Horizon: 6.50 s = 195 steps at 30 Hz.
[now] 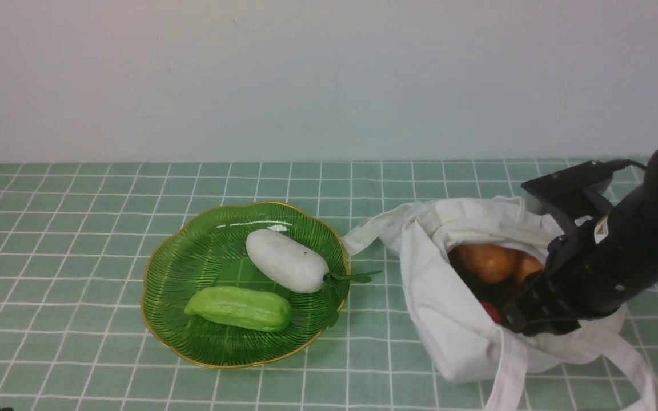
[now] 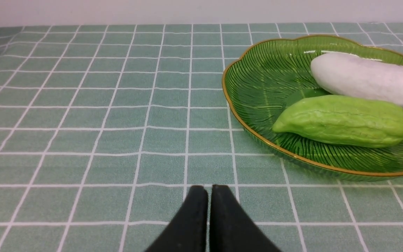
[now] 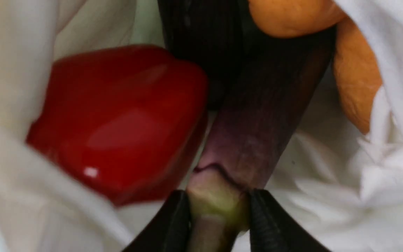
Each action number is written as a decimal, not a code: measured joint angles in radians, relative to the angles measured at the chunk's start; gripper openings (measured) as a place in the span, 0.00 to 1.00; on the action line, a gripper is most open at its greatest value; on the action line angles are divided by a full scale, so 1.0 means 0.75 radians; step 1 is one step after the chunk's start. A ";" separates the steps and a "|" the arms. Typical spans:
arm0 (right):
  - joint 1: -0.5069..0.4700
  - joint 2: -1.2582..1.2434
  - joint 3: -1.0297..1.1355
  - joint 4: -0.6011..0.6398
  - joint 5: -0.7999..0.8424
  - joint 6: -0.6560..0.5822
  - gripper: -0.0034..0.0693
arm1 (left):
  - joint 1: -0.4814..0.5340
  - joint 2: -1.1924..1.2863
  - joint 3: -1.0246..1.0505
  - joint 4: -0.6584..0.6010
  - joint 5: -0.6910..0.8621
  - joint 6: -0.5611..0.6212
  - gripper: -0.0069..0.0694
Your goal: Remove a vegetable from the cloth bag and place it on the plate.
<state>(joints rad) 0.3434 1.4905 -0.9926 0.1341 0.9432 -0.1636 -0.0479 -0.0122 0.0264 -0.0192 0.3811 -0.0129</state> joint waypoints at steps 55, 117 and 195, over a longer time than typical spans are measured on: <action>0.356 0.618 -0.562 0.990 -0.334 -0.904 0.34 | 0.000 0.000 0.000 0.000 0.000 0.000 0.08; 0.360 -1.777 0.832 -0.282 -0.642 0.388 0.03 | 0.000 0.000 0.000 0.000 0.000 0.000 0.08; -0.415 -1.998 1.349 -0.256 -0.733 0.308 0.03 | 0.000 0.000 0.000 0.000 0.000 0.000 0.08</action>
<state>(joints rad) 0.0324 -0.0083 0.0190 -0.0581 0.3934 0.0675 -0.0479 -0.0122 0.0264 -0.0192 0.3811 -0.0129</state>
